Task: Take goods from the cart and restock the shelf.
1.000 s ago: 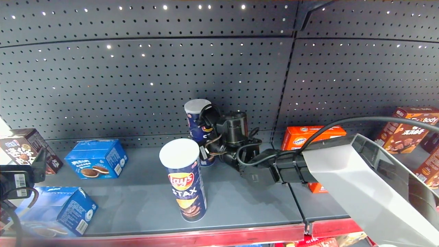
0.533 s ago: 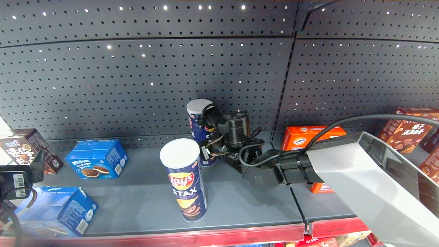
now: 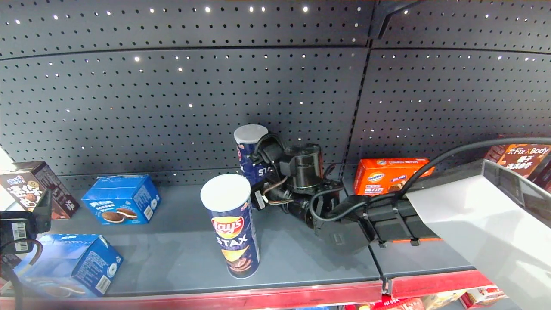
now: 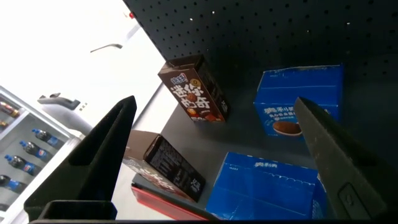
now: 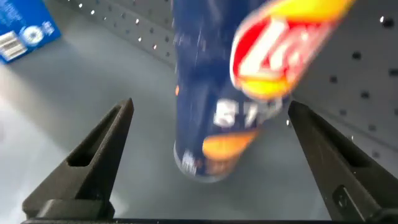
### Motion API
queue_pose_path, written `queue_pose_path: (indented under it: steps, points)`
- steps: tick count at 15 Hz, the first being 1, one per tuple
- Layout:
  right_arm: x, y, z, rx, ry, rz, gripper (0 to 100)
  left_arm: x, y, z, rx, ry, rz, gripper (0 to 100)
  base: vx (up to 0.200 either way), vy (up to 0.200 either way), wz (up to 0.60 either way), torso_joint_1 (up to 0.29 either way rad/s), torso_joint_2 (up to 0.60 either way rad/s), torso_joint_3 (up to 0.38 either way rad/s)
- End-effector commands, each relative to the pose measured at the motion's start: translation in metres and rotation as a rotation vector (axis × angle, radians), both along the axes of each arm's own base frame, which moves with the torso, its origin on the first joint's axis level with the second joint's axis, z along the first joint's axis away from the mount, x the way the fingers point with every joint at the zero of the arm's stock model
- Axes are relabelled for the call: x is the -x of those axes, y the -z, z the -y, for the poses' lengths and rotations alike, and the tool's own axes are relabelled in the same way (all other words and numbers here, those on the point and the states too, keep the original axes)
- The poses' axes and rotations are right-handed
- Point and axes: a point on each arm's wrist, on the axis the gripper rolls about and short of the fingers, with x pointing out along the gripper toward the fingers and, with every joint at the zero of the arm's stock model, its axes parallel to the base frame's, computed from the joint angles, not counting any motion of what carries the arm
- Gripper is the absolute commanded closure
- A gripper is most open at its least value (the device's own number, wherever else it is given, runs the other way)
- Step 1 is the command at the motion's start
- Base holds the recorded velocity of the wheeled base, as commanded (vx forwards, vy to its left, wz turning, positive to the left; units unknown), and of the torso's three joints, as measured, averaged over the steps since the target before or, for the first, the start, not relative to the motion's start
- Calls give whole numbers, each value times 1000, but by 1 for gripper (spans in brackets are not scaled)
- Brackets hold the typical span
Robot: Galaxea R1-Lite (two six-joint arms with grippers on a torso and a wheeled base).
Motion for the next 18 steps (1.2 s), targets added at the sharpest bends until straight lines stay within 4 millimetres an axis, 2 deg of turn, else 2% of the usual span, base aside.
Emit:
queue_pose_path:
  steps: [1, 2, 5, 10, 12, 16, 18]
  points:
    - [18, -16, 13, -19, -9, -9, 0, 1, -1, 0, 1, -2, 4, 0, 0, 0, 0, 0, 0, 0]
    - [32, -20, 19, -28, -24, -34, 0, 1, -1, 0, 1, -2, 4, 0, 0, 0, 0, 0, 0, 0]
    - [45, -33, 40, -31, -25, -36, 0, 1, -1, -1, 1, -2, 6, 0, 0, 0, 0, 0, 0, 0]
    - [39, -34, 71, -12, 40, -52, 0, 1, -1, 0, 2, -1, 9, 0, 0, 0, 0, 0, 0, 0]
    - [30, -27, 80, 1, 72, -66, 0, 1, -1, 0, 2, -1, 9, 0, 0, 0, 0, 0, 0, 0]
    - [-2, -2, 92, 28, 140, -95, 0, 1, -2, -1, 2, -5, 10, 0, 0, 0, 0, 0, 0, 0]
    - [-14, 4, 93, 28, 156, -98, 0, 1, -2, -1, 2, -5, 9, 0, 0, 0, 0, 0, 0, 0]
